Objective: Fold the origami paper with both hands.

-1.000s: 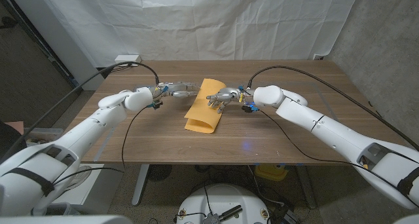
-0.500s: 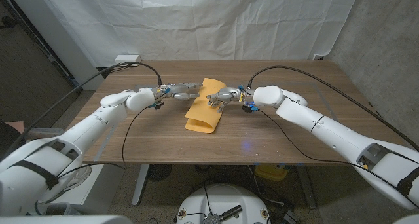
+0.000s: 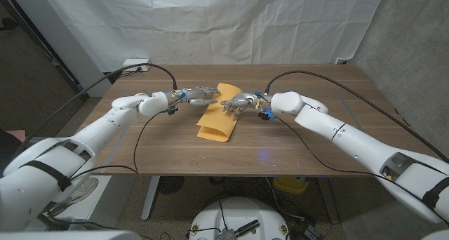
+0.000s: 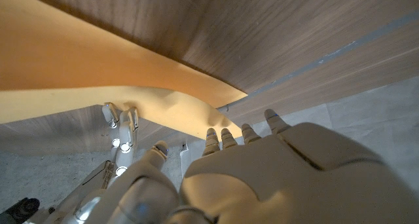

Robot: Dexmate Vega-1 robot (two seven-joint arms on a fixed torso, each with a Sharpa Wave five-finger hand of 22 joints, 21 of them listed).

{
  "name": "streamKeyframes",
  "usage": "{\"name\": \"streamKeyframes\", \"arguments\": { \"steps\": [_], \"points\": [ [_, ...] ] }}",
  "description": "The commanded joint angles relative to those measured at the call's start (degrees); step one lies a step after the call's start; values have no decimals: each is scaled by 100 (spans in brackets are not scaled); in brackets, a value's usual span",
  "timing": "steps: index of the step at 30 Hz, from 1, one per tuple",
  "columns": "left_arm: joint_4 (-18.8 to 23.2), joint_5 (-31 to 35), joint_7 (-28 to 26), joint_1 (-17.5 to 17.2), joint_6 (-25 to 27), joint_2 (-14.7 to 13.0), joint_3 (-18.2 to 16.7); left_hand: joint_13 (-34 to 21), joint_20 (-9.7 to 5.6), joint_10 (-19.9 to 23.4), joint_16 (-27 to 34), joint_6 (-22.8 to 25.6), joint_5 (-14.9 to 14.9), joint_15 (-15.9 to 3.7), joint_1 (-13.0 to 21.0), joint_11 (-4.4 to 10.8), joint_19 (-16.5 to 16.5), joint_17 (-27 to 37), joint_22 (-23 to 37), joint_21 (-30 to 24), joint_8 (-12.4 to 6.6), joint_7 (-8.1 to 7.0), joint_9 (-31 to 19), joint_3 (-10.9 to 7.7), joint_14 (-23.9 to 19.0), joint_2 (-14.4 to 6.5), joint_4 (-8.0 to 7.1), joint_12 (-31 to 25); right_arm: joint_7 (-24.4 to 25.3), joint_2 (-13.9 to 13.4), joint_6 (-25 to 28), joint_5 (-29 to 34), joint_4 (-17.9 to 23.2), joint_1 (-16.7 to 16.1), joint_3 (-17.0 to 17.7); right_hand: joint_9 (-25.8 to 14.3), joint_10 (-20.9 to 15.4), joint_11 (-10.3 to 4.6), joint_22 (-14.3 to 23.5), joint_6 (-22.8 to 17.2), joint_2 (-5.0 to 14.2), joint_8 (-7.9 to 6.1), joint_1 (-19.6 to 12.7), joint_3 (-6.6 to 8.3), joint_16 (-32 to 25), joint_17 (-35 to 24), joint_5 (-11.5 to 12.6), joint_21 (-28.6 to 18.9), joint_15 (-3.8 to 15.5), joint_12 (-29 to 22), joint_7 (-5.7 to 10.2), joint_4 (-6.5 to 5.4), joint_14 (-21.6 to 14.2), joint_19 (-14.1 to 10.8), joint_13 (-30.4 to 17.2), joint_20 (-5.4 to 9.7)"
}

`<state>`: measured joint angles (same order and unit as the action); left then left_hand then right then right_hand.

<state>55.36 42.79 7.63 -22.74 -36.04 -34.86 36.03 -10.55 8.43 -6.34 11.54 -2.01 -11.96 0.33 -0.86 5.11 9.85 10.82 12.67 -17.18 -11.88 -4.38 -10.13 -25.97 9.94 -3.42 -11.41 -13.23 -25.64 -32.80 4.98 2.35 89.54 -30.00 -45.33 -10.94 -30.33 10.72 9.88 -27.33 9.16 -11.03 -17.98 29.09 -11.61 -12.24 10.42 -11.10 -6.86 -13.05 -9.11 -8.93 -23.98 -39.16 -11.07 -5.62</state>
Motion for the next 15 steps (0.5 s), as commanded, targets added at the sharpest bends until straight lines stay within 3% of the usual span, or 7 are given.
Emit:
{"name": "streamKeyframes", "arguments": {
  "steps": [1,9,15],
  "points": [
    [-849,164,948,699,345,491,516,-13,50,66,29,103,-20,-7,-47,7,1020,18,17,-36,-21,2,-10,81,315,-465,-11,-39,85,-15,54,-18,12,-40,75,-8,-31,-6,-6,-57,8,-3,37,-8,18,-7,28,-18,17,0,-95,20,-51,-57,-24,15],
    [-1012,160,1058,830,340,556,666,-15,63,380,66,429,-71,4,-55,26,942,17,35,-86,-41,49,-11,313,133,-479,-20,-91,86,-1,75,-4,-14,-19,76,-7,-34,-2,-6,-58,6,-2,50,-3,22,4,30,-17,17,4,-97,26,-55,-59,-24,16],
    [-808,70,1124,741,362,457,622,-15,47,572,90,625,-95,-23,-51,-8,844,9,39,-133,-63,85,-10,407,-2,-502,-18,-130,122,-23,54,48,42,2,86,-6,-36,-5,-6,-64,7,-3,59,1,25,11,31,-16,19,6,-92,29,-57,-59,-24,15]
  ]
}}
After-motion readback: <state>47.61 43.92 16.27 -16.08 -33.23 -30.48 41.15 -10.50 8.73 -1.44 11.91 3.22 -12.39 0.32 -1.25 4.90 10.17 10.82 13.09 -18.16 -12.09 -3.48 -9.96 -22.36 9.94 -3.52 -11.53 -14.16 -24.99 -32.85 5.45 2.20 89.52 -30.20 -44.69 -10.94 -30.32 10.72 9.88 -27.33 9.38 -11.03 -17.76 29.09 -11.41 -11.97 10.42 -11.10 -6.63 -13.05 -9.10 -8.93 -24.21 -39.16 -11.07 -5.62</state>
